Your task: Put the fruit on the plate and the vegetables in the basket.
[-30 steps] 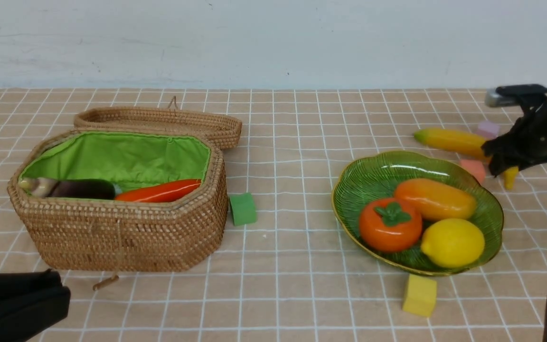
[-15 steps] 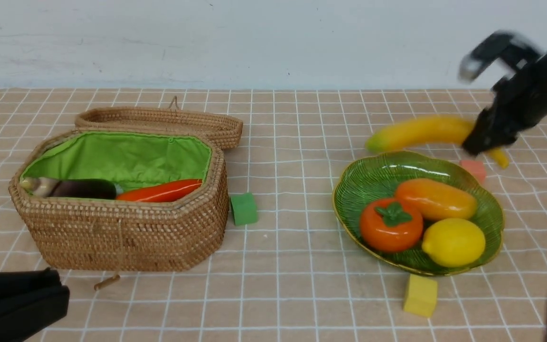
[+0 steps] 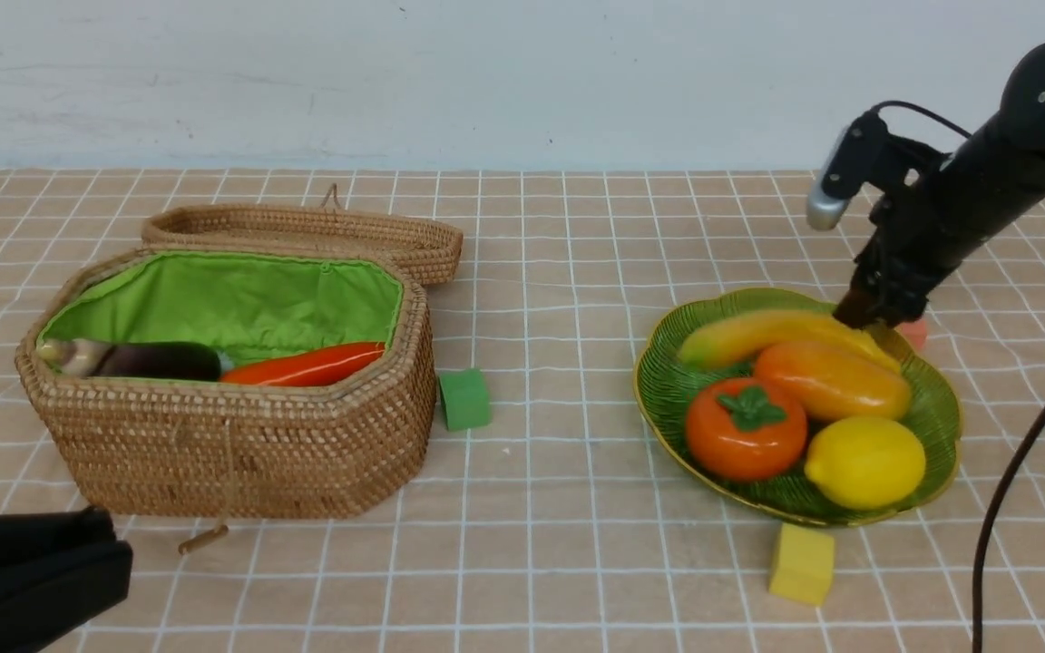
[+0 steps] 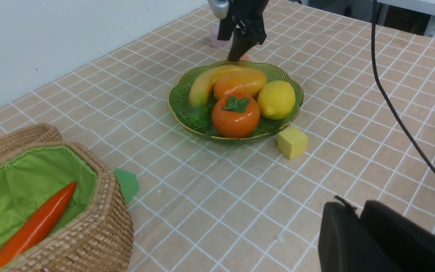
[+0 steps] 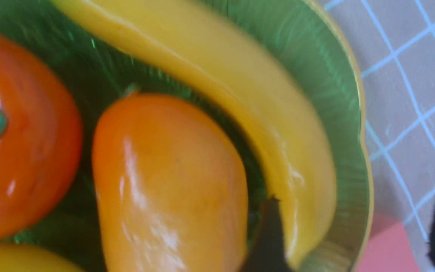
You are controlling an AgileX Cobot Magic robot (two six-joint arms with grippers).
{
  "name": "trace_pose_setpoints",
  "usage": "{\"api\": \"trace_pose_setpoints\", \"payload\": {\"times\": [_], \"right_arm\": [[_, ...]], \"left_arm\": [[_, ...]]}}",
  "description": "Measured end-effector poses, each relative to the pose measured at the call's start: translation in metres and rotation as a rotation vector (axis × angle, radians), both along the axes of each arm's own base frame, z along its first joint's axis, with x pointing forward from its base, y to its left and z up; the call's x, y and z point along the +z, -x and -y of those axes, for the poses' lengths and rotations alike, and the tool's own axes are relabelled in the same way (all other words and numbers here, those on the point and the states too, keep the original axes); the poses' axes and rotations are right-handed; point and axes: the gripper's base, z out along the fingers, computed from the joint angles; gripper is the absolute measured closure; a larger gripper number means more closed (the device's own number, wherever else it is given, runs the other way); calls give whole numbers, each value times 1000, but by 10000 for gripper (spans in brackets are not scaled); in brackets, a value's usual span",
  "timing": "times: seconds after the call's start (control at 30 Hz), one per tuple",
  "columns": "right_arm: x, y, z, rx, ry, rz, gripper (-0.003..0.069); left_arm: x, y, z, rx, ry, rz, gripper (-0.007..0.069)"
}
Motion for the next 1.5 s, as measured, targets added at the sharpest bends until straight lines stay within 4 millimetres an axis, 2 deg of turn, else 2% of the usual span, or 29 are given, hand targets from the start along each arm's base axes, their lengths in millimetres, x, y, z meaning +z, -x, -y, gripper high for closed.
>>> {"api": "trace_pose_setpoints", "payload": {"times": [0.13,0.2,0.23,0.3,0.37,0.43,0.5,0.57,0.6,0.63,0.67,0.77,0.8,0.83,0.87,0.9,0.97,1.0,1.07,1.17,1.23,1.33,1.5], "right_arm": [[13,9,2,-48,9,-28,39],[39,22,2,-176,-62,-40,77],[45,24,2,-188,-69,-33,95],[84,49,2,-325,-155,-51,206],[109,74,3,-426,-211,-109,342],[124,94,6,-496,-267,-127,498],[132,117,9,-553,-311,-144,615],[134,144,9,-574,-337,-167,660],[133,165,8,-591,-353,-186,664],[137,172,7,-590,-361,-176,663],[131,199,6,-616,-379,-213,659],[122,255,3,-672,-429,-242,651],[124,262,2,-672,-438,-230,651],[116,292,2,-700,-463,-219,650],[110,310,1,-716,-480,-204,649],[105,314,1,-723,-479,-213,649],[91,354,1,-757,-527,-158,648],[92,360,1,-759,-538,-138,648],[81,394,2,-781,-595,-54,648],[77,425,4,-791,-660,91,648],[76,438,6,-822,-709,175,648],[74,443,10,-863,-745,244,646],[74,440,16,-892,-735,339,636]], "left_arm": [[1,0,0,2,2,8,553],[3,-1,0,11,16,26,554],[3,-2,0,13,18,28,554],[6,-3,-2,39,44,59,575],[6,0,-6,61,77,91,625],[2,5,-11,75,114,121,638],[-10,15,-18,89,164,148,638],[-29,23,-25,103,222,164,638],[-41,26,-27,110,253,164,638],[-41,27,-28,111,265,171,638],[-55,29,-30,120,296,171,638],[-81,27,-31,142,368,166,638],[-82,27,-31,144,376,169,638],[-94,25,-31,153,396,158,638],[-97,25,-31,156,405,156,638],[-100,24,-30,158,402,150,638],[-114,20,-28,165,397,113,638],[-118,20,-27,166,391,103,638],[-127,18,-26,168,373,75,638],[-141,16,-24,172,347,41,638],[-148,14,-23,175,332,22,638],[-155,14,-23,177,320,6,638],[-160,13,-22,178,309,-7,638]]}}
